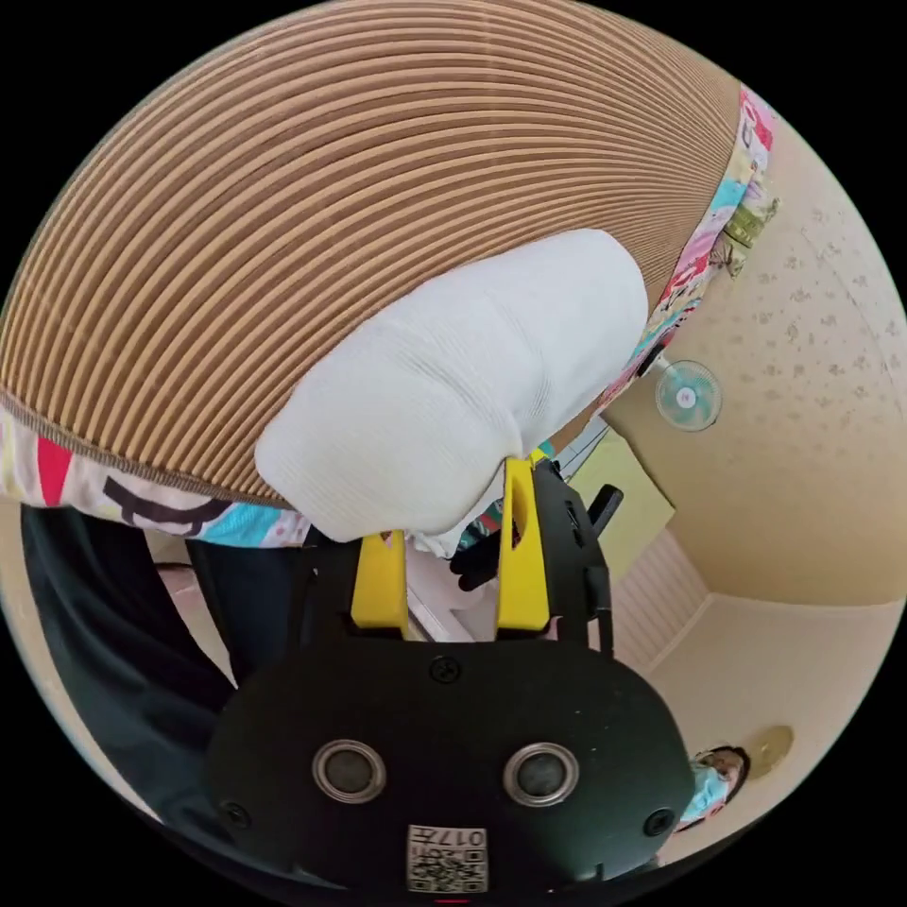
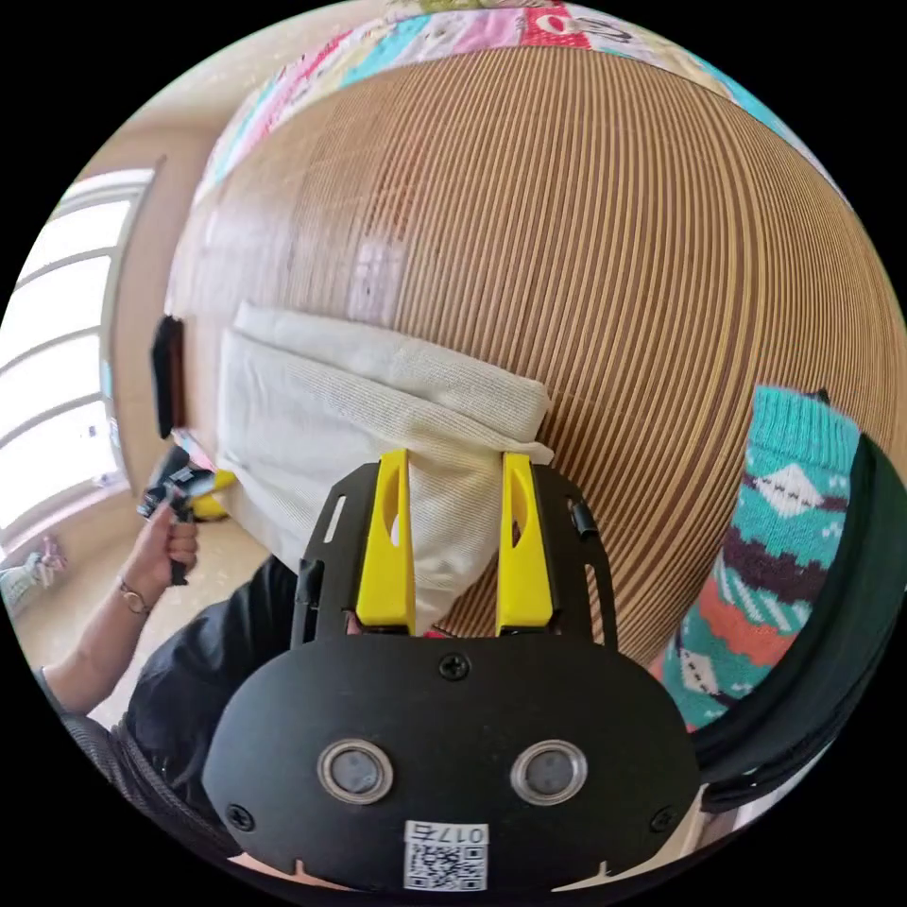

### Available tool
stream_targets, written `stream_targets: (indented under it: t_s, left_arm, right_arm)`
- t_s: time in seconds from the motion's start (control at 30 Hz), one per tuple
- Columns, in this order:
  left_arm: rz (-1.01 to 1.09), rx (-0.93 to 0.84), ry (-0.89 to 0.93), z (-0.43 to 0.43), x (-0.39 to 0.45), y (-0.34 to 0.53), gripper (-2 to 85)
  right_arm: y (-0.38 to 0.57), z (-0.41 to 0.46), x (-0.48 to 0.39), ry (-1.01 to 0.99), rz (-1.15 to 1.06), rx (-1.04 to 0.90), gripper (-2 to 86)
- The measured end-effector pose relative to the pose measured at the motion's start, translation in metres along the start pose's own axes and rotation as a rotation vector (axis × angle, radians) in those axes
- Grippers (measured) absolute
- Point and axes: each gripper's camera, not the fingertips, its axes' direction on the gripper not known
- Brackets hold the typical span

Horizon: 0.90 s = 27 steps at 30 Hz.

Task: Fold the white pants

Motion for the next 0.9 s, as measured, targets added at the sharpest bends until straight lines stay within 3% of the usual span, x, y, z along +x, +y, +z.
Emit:
stream_targets:
  t_s: [0.13,0.27,0.37,0.43,0.53,0.6,0.7,0.9]
  left_arm:
    - [0.364,0.156,-0.177,-0.021,0.088,-0.028,13.6]
    - [0.591,0.402,-0.084,-0.073,0.125,-0.017,11.2]
    - [0.599,0.265,-0.078,-0.076,0.111,-0.023,10.0]
    - [0.616,0.185,-0.221,-0.066,0.098,-0.016,10.3]
    - [0.632,0.089,-0.534,-0.041,0.07,0.005,12.6]
    - [0.656,0.045,-0.617,-0.027,0.053,0.018,13.0]
    - [0.694,0.054,-0.632,-0.019,0.036,0.041,11.9]
    - [0.764,0.043,-0.745,0.007,0.033,0.067,10.6]
  right_arm:
    - [0.014,0.016,0.009,-0.092,0.069,-0.067,8.6]
    - [0.069,0.079,-0.003,-0.405,0.039,-0.255,3.6]
    - [0.109,0.131,-0.021,-0.615,-0.015,-0.392,2.2]
    - [0.131,0.14,-0.031,-0.625,-0.047,-0.366,2.0]
    - [0.161,0.104,-0.047,-0.613,-0.113,-0.116,2.7]
    - [0.175,0.077,-0.062,-0.445,-0.136,0.028,4.9]
    - [0.169,0.08,-0.082,-0.257,-0.157,0.034,7.6]
    - [0.15,0.142,-0.105,-0.163,-0.165,-0.102,7.2]
